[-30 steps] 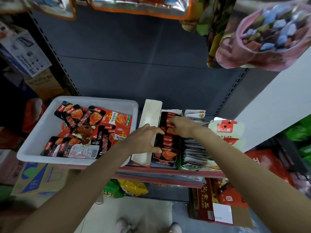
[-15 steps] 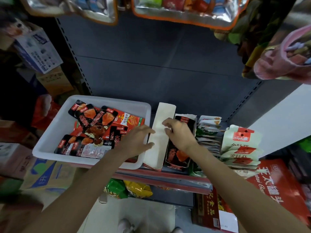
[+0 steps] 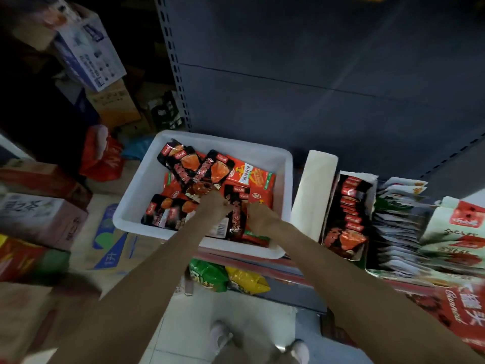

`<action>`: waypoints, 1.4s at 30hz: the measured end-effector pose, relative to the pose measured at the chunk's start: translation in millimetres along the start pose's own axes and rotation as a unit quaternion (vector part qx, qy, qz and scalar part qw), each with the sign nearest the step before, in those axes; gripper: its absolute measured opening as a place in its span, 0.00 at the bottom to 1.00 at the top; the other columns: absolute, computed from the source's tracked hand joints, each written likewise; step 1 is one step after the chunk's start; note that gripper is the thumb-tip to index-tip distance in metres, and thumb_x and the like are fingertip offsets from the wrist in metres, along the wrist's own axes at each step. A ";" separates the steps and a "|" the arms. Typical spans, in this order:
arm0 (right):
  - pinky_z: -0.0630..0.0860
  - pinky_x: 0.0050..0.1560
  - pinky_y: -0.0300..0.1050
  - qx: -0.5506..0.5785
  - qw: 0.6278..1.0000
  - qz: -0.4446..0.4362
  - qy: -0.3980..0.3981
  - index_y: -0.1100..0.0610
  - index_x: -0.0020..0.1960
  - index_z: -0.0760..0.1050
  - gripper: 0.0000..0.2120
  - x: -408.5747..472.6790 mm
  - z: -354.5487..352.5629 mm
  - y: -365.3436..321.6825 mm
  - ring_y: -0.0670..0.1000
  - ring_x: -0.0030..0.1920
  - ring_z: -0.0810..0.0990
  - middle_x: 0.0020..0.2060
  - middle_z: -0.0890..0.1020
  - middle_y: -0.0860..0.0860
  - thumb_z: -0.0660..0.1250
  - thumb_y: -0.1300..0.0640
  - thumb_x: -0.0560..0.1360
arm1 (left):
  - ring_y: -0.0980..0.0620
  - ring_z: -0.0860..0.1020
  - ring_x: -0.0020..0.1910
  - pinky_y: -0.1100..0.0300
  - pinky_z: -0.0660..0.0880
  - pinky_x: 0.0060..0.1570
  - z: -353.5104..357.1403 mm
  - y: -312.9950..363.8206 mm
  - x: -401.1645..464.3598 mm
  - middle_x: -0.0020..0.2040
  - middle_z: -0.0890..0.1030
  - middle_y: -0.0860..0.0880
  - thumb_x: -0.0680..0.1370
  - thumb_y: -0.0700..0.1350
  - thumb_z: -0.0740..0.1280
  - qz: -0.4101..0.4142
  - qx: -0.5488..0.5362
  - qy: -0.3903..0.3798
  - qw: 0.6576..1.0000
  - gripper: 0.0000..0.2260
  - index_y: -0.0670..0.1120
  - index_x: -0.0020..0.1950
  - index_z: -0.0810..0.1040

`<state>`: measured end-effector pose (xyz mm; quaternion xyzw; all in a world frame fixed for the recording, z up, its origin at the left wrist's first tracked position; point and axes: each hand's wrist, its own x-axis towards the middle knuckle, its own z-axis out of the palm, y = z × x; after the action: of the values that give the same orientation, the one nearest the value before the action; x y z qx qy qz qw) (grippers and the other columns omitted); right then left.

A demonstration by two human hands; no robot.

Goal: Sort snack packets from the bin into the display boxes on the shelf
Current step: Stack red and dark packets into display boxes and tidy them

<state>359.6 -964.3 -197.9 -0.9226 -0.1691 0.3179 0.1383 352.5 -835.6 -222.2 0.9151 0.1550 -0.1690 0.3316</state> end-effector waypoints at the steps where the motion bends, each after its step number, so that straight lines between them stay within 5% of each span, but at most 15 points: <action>1: 0.72 0.55 0.46 -0.002 1.000 0.007 -0.002 0.64 0.64 0.69 0.14 1.1 -0.4 1.0 0.59 0.59 0.76 0.61 0.76 0.61 0.54 0.66 0.80 | 0.46 0.76 0.37 0.59 0.69 0.35 2.4 3.0 2.0 0.41 0.78 0.39 0.75 0.45 0.70 -0.014 -0.012 -0.001 1.000 0.12 0.35 0.49 0.79; 4: 0.72 0.57 0.47 0.038 0.999 0.024 -0.001 0.63 0.65 0.69 0.15 3.0 -4.6 9.9 0.59 0.60 0.75 0.62 0.75 0.61 0.53 0.65 0.80 | 0.41 0.80 0.48 0.54 0.73 0.42 7.4 10.3 5.4 0.48 0.81 0.40 0.73 0.46 0.72 -0.056 -0.001 -0.012 0.998 0.16 0.34 0.52 0.77; 7: 0.71 0.59 0.48 0.066 0.998 0.012 0.023 0.62 0.67 0.67 0.16 0.7 -10.4 12.4 0.60 0.61 0.75 0.63 0.74 0.61 0.54 0.64 0.80 | 0.39 0.80 0.49 0.49 0.75 0.46 5.5 14.6 4.8 0.48 0.80 0.36 0.75 0.46 0.70 -0.027 -0.008 -0.002 1.000 0.13 0.35 0.49 0.78; 11: 0.66 0.65 0.45 0.171 0.968 -0.041 0.178 0.57 0.75 0.54 0.29 -9.3 -22.5 14.7 0.58 0.67 0.69 0.70 0.67 0.56 0.62 0.63 0.78 | 0.57 0.71 0.28 0.68 0.65 0.27 -8.3 13.7 -6.9 0.30 0.70 0.48 0.79 0.41 0.65 0.126 -0.079 0.131 0.980 0.13 0.45 0.37 0.65; 14: 0.70 0.56 0.33 0.335 0.912 -0.048 0.232 0.53 0.76 0.51 0.34 -21.6 -37.7 23.4 0.50 0.63 0.73 0.67 0.68 0.51 0.66 0.60 0.77 | 0.58 0.64 0.23 0.69 0.67 0.27 -24.2 26.9 -24.1 0.26 0.67 0.51 0.79 0.40 0.65 0.225 -0.088 0.159 0.957 0.10 0.42 0.40 0.66; 19: 0.79 0.42 0.39 0.571 0.790 -0.040 0.221 0.57 0.54 0.75 0.08 -54.0 -71.2 48.6 0.51 0.46 0.83 0.42 0.83 0.50 0.67 0.62 0.75 | 0.58 0.74 0.32 0.73 0.68 0.35 -26.5 71.3 -34.7 0.31 0.76 0.50 0.77 0.43 0.67 0.281 -0.155 0.136 0.937 0.08 0.41 0.43 0.70; 23: 0.80 0.42 0.47 0.476 0.799 -0.062 0.362 0.57 0.46 0.77 0.03 -83.2 -92.3 90.7 0.47 0.39 0.82 0.37 0.83 0.53 0.68 0.64 0.75 | 0.51 0.79 0.46 0.64 0.72 0.47 5.9 115.1 -21.6 0.45 0.82 0.46 0.77 0.42 0.68 0.245 -0.148 0.098 0.953 0.07 0.40 0.51 0.76; 26: 0.71 0.36 0.31 0.362 0.798 -0.041 0.479 0.59 0.45 0.75 0.02 -107.8 -108.8 125.5 0.41 0.33 0.76 0.32 0.78 0.48 0.67 0.61 0.75 | 0.46 0.78 0.53 0.60 0.72 0.52 39.5 145.6 -15.1 0.55 0.80 0.44 0.78 0.37 0.62 0.286 -0.034 0.054 0.956 0.10 0.40 0.59 0.74; 28: 0.66 0.31 0.34 0.320 0.789 -0.001 0.524 0.57 0.43 0.73 0.05 -119.1 -115.8 148.3 0.43 0.29 0.71 0.28 0.75 0.46 0.68 0.58 0.75 | 0.46 0.76 0.57 0.55 0.73 0.56 60.5 163.6 -11.5 0.61 0.76 0.46 0.78 0.35 0.58 0.331 0.055 0.005 0.942 0.15 0.44 0.63 0.73; 34: 0.65 0.35 0.38 0.276 0.806 0.044 0.522 0.58 0.44 0.72 0.04 -129.4 -119.4 182.3 0.51 0.35 0.76 0.35 0.78 0.51 0.67 0.60 0.75 | 0.45 0.74 0.61 0.51 0.72 0.52 85.8 202.4 -6.7 0.65 0.71 0.47 0.77 0.34 0.56 0.344 0.305 -0.024 0.888 0.20 0.45 0.68 0.68; 38: 0.70 0.36 0.44 0.175 0.843 0.067 0.504 0.62 0.47 0.73 0.05 -128.5 -116.9 192.0 0.59 0.38 0.79 0.38 0.81 0.57 0.66 0.60 0.76 | 0.44 0.75 0.57 0.53 0.70 0.44 90.4 208.5 -0.4 0.66 0.68 0.47 0.77 0.34 0.57 0.324 0.330 -0.037 0.886 0.19 0.43 0.67 0.68; 42: 0.71 0.35 0.46 0.119 0.839 0.075 0.526 0.61 0.47 0.74 0.05 -128.3 -115.5 192.8 0.60 0.39 0.79 0.39 0.82 0.58 0.65 0.59 0.76 | 0.41 0.76 0.56 0.48 0.74 0.51 91.5 214.1 3.7 0.67 0.65 0.46 0.77 0.35 0.56 0.287 0.318 -0.055 0.902 0.19 0.43 0.67 0.69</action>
<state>380.9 -1207.2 -110.8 -0.9373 0.0379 -0.1881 0.2911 421.6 -1052.0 -171.2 0.9662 -0.1942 -0.1566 0.0653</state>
